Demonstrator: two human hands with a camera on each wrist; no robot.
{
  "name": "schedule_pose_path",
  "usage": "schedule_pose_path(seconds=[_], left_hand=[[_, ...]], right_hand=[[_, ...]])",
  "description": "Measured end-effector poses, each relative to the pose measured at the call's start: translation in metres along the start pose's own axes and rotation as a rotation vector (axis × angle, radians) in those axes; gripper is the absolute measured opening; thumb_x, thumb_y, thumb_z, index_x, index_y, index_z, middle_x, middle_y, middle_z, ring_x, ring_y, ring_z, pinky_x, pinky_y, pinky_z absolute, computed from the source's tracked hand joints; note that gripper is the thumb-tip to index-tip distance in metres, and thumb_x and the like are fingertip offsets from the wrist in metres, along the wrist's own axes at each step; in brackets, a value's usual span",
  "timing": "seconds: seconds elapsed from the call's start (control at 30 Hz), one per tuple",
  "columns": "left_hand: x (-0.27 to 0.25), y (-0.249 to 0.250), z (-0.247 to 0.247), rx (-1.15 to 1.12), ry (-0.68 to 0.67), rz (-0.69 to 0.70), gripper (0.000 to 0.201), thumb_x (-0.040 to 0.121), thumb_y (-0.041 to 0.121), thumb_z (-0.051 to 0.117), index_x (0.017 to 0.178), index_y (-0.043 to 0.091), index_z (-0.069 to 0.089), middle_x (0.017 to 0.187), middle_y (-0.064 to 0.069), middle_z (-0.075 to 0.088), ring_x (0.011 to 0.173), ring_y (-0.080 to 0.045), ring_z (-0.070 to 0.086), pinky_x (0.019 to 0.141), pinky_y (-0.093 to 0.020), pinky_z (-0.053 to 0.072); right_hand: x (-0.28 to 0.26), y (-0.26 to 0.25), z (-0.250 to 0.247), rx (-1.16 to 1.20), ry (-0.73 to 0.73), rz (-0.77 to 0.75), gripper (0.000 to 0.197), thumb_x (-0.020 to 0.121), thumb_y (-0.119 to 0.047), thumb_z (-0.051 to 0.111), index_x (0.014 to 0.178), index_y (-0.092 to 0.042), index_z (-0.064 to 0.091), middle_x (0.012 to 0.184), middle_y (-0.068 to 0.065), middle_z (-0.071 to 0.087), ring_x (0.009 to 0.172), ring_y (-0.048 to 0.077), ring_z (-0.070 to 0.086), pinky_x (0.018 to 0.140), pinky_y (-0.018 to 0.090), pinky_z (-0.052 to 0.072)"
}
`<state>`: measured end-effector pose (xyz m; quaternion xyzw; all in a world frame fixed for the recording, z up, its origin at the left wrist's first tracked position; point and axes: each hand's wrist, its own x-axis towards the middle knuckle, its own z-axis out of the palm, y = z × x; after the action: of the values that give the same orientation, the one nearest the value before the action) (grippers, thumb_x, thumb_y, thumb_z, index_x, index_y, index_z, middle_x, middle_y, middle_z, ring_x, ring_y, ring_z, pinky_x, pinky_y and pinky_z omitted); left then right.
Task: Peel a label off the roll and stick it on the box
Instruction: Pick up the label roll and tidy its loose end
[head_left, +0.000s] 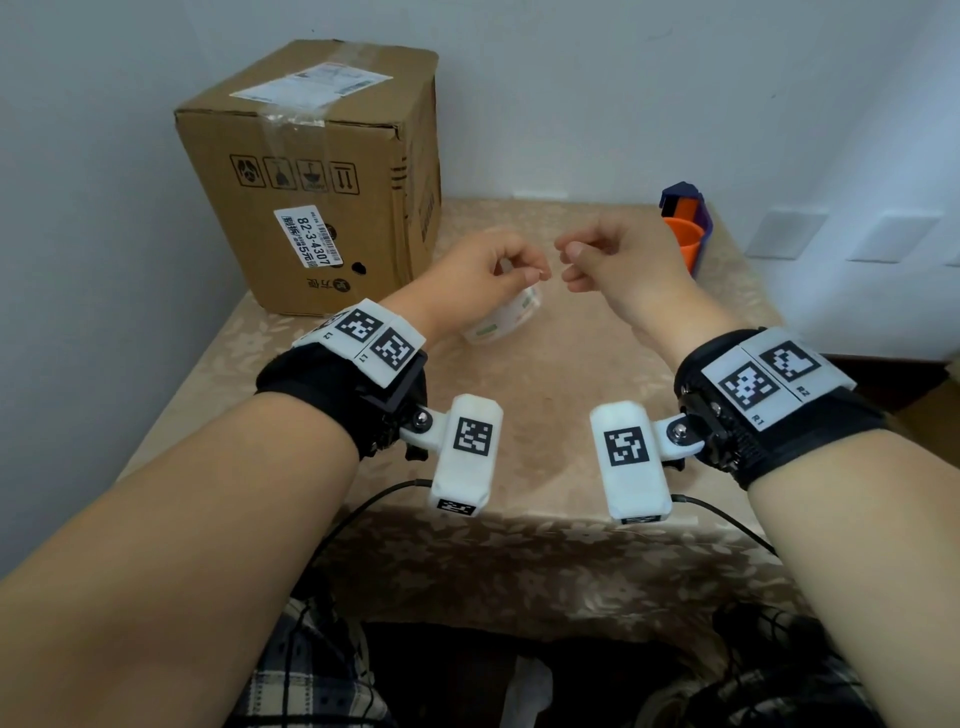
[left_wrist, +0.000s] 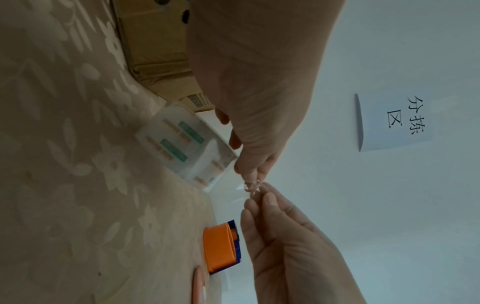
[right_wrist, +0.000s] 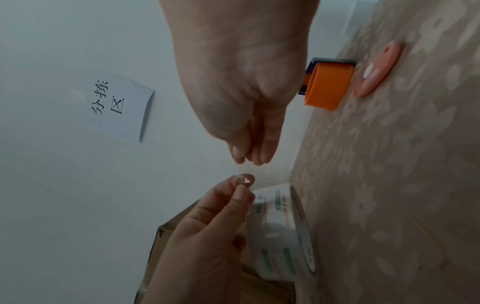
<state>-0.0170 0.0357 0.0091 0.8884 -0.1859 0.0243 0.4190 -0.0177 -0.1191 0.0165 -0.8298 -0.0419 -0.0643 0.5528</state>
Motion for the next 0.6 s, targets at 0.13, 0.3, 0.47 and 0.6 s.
schedule_pose_path(seconds=[0.13,0.3,0.47,0.6], left_hand=[[0.000,-0.002,-0.001,0.001,-0.020,-0.037,0.011,0.094,0.013,0.051,0.096,0.017,0.061,0.079,0.021,0.052,0.066,0.003,0.045,0.058,-0.005,0.039],[0.004,-0.003,-0.006,0.079,0.000,-0.052,0.012,0.088,0.032,0.060,0.099,0.028,0.063,0.076,0.019,0.054,0.064,0.006,0.043,0.082,-0.031,0.035],[0.005,-0.001,-0.008,0.139,0.012,-0.050,0.013,0.089,0.031,0.060,0.095,0.025,0.069,0.077,0.019,0.056,0.068,0.006,0.046,0.092,-0.027,0.028],[0.001,-0.005,-0.010,-0.020,-0.005,-0.053,0.010,0.087,0.027,0.062,0.090,0.027,0.072,0.069,0.019,0.061,0.065,0.011,0.051,0.101,-0.021,0.039]], right_hand=[[-0.002,0.000,0.001,0.050,-0.041,0.025,0.022,0.097,0.000,0.042,0.111,0.004,0.058,0.078,0.002,0.059,0.064,0.008,0.056,0.052,0.008,0.051],[-0.004,-0.001,0.001,0.027,-0.041,-0.002,0.022,0.097,0.000,0.041,0.111,0.003,0.058,0.073,-0.001,0.056,0.061,0.007,0.054,0.050,0.008,0.049],[-0.005,-0.003,0.003,0.040,-0.003,-0.065,0.017,0.092,0.000,0.050,0.108,-0.006,0.052,0.075,0.001,0.056,0.061,0.009,0.058,0.057,0.015,0.054],[-0.006,-0.003,0.007,0.042,0.053,-0.050,0.022,0.086,-0.007,0.063,0.082,-0.024,0.049,0.086,0.004,0.057,0.055,0.003,0.064,0.077,0.035,0.055]])
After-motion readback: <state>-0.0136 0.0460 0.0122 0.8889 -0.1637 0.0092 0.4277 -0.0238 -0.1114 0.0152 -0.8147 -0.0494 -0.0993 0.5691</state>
